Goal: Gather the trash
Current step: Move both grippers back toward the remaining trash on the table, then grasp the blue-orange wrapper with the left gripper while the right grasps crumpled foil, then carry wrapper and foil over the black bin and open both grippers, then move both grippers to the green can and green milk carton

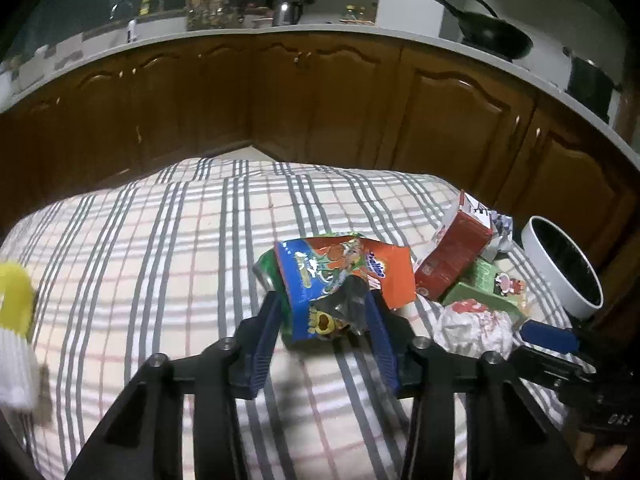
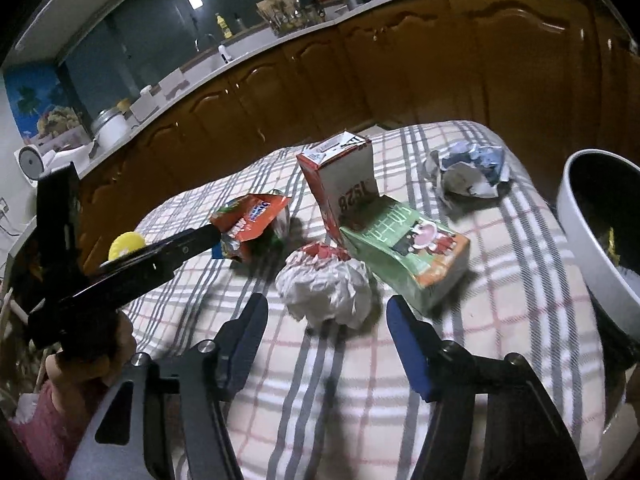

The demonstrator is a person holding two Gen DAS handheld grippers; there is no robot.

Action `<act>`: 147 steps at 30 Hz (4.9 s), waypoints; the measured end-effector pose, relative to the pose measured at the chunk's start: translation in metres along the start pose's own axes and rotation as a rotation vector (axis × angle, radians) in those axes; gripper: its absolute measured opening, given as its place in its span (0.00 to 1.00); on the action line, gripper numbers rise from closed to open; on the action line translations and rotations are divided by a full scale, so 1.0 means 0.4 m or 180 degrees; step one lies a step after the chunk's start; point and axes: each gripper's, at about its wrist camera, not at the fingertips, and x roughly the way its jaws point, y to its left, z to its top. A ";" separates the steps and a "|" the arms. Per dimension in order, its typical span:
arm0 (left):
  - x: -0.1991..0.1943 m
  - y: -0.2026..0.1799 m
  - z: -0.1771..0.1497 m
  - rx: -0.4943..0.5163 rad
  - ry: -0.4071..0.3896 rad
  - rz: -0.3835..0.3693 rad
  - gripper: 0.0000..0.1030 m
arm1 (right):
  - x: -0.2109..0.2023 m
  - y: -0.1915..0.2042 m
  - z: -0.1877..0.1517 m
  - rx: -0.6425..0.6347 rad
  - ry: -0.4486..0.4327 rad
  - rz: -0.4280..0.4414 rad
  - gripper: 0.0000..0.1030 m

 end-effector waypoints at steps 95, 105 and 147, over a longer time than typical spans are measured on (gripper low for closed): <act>0.142 -0.645 0.081 0.0867 0.0062 -0.1244 0.00 | -0.341 -0.517 0.012 0.0703 -0.0468 -0.0883 0.17; 0.203 -0.678 0.087 0.0868 0.0099 -0.1247 0.00 | -0.314 -0.570 0.030 0.0764 -0.0368 -0.0929 0.17; -0.072 -0.194 -0.121 -0.0113 0.0134 -0.0641 0.64 | -0.232 -0.248 -0.060 0.0551 -0.0345 -0.0338 0.92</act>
